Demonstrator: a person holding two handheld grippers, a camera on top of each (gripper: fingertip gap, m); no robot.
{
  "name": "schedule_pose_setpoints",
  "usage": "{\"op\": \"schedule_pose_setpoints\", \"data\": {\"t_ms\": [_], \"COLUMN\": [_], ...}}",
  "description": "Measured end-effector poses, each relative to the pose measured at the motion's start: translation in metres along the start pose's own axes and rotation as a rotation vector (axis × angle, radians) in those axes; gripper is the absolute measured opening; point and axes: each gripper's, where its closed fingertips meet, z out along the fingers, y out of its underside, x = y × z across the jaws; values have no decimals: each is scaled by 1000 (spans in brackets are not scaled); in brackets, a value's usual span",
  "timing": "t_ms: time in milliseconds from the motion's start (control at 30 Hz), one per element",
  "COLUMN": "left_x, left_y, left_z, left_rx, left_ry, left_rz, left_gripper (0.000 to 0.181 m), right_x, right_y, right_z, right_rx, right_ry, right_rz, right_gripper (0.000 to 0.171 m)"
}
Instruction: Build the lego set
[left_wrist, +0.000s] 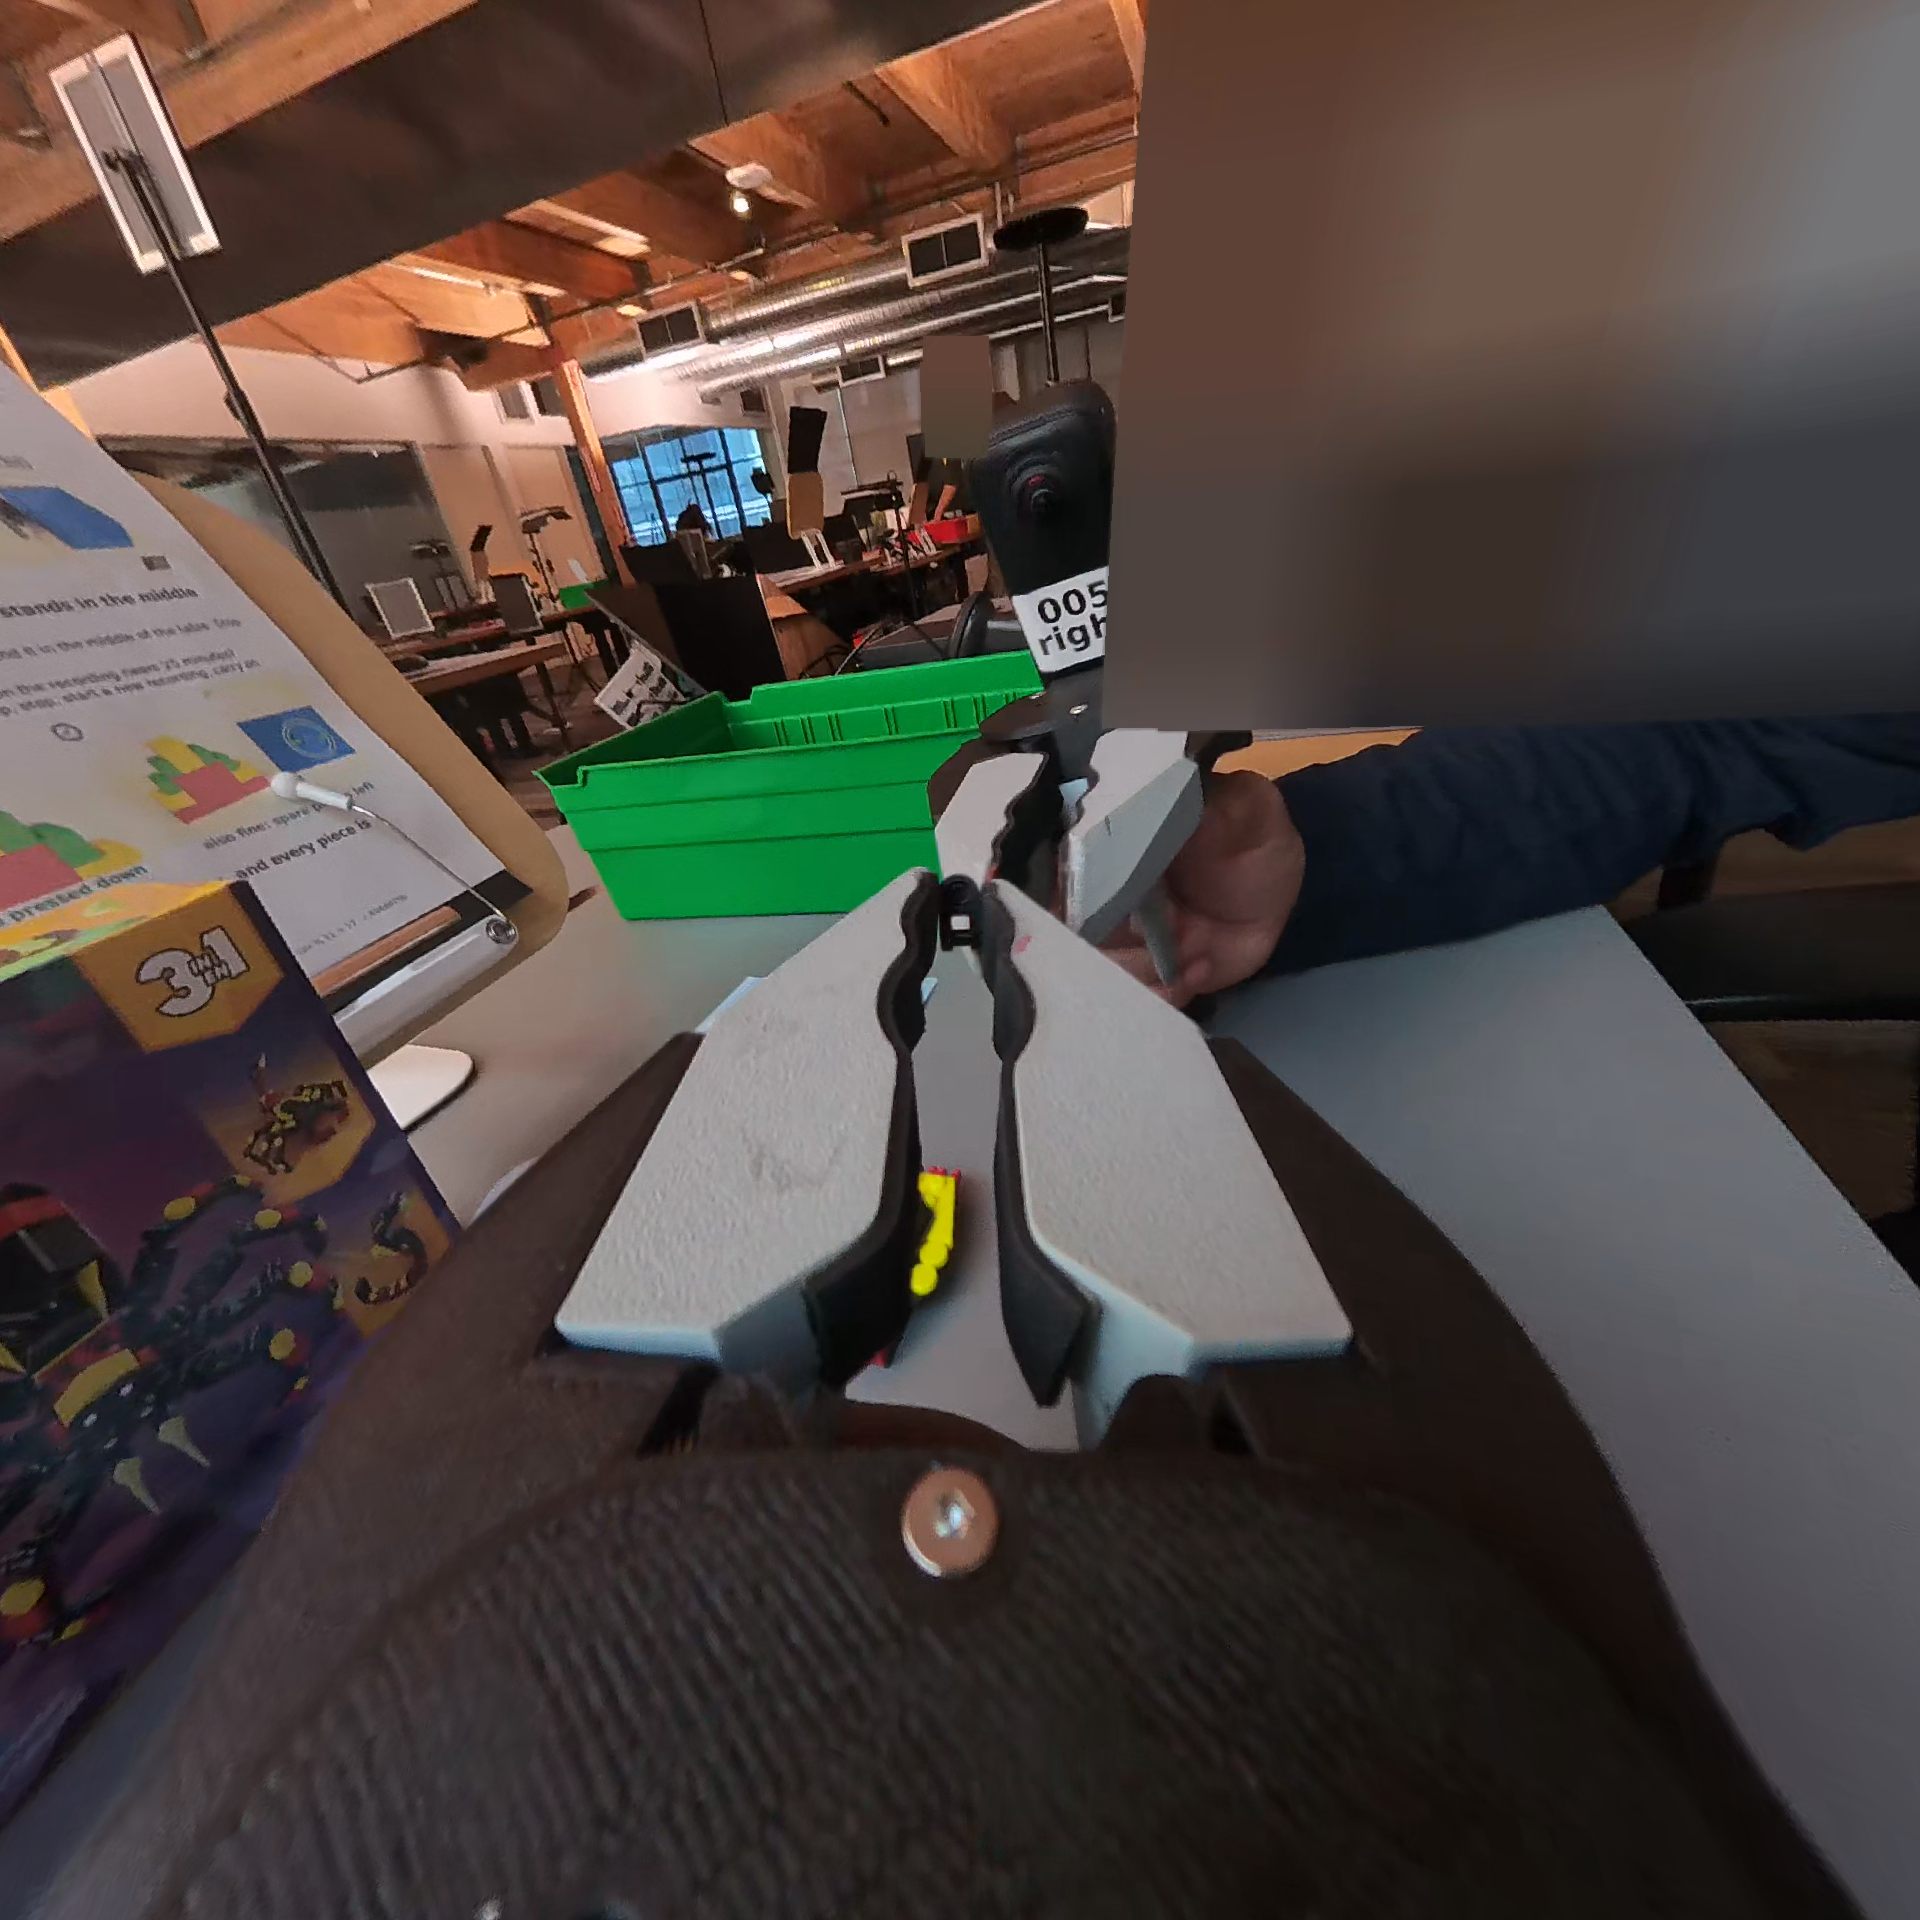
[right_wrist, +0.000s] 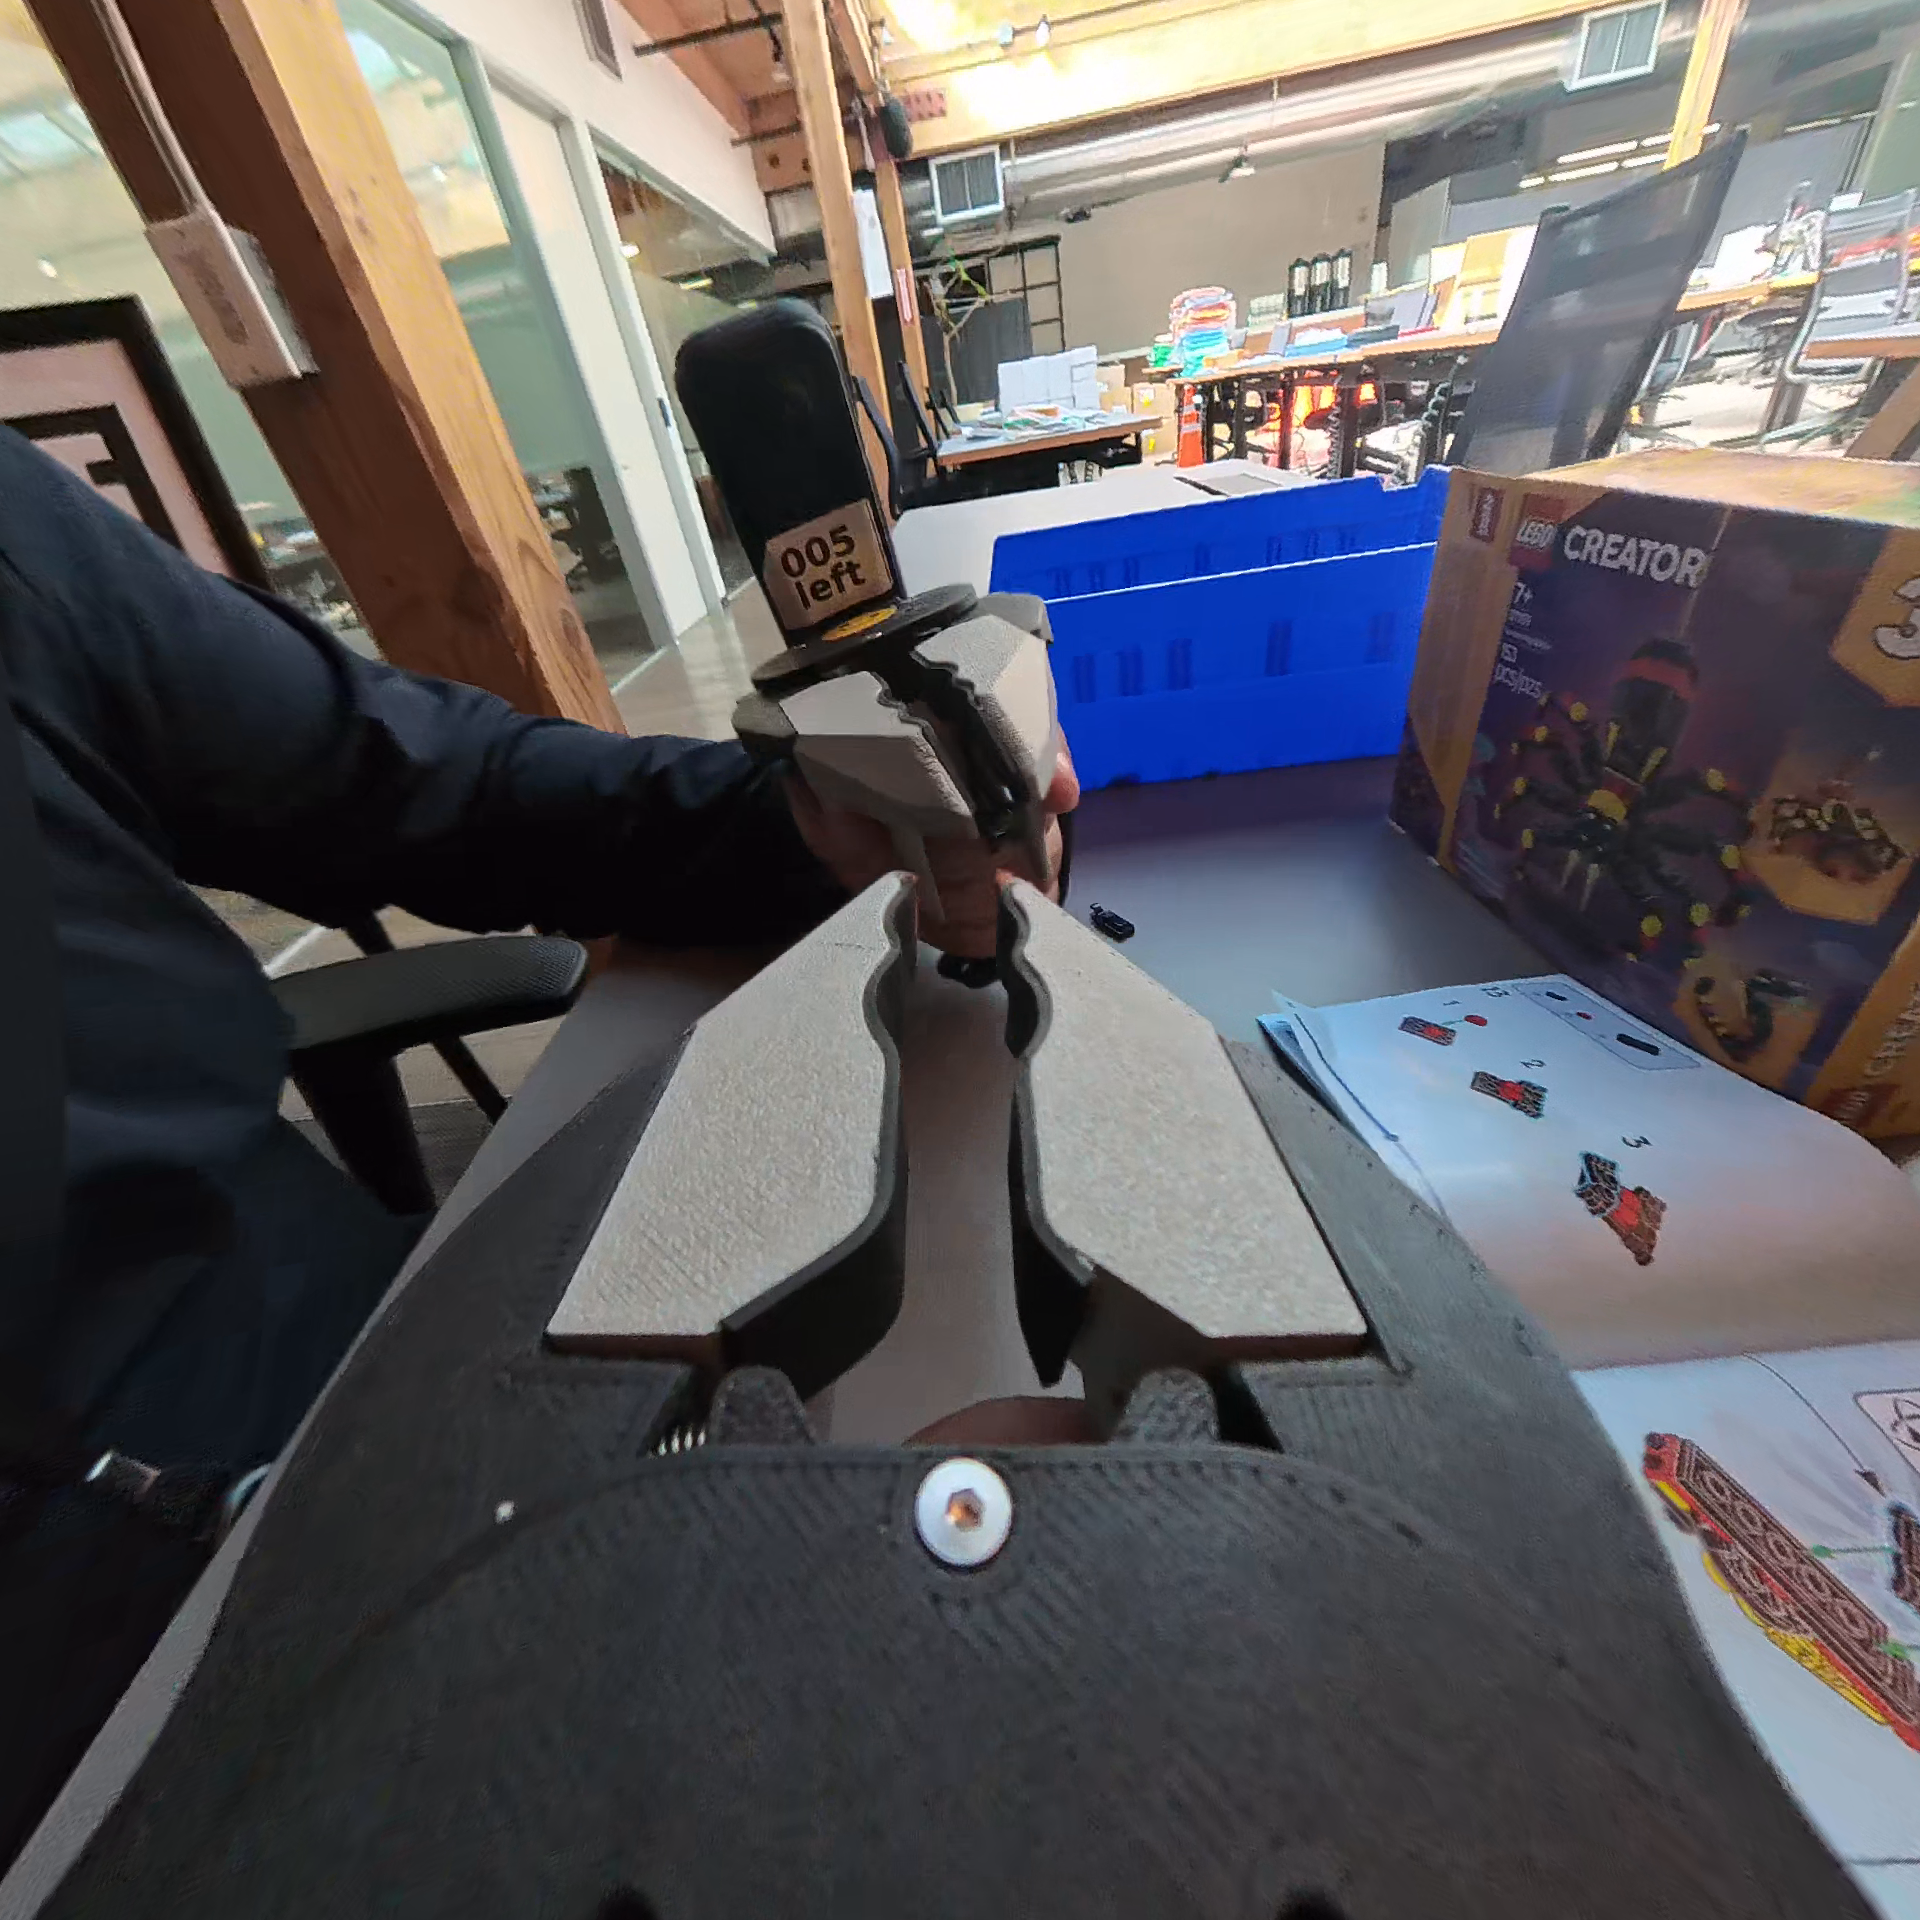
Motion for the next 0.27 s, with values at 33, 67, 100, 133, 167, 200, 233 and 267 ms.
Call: {"op": "schedule_pose_setpoints", "data": {"t_ms": [33,67,100,133,167,200,233,267], "left_x": [1,2,4,5,6,8,10,12], "left_y": [-3,-6,-9,-12,-14,-17,-20,-24], "left_z": [0,0,0,-1,-1,-1,-1,-2], "left_rx": [14,30,47,64,81,99,117,142], "left_ry": [2,8,18,25,28,34,51,62], "left_rz": [8,0,-20,-36,-45,-56,-80,-110], "left_gripper": [6,6,6,6,6,6,6,6], "right_x": [0,1,2,3,2,1,1,0], "right_y": [0,0,0,-3,-7,-11,-15,-18], "right_z": [-1,-2,-3,-5,-7,-8,-10,-11], "right_rx": [-5,-9,-10,0,19,38,54,69], "right_ry": [-4,2,9,10,4,-4,-10,-13], "right_rz": [2,0,1,7,17,29,40,45], "right_gripper": [11,12,12,12,12,11,11,8]}}
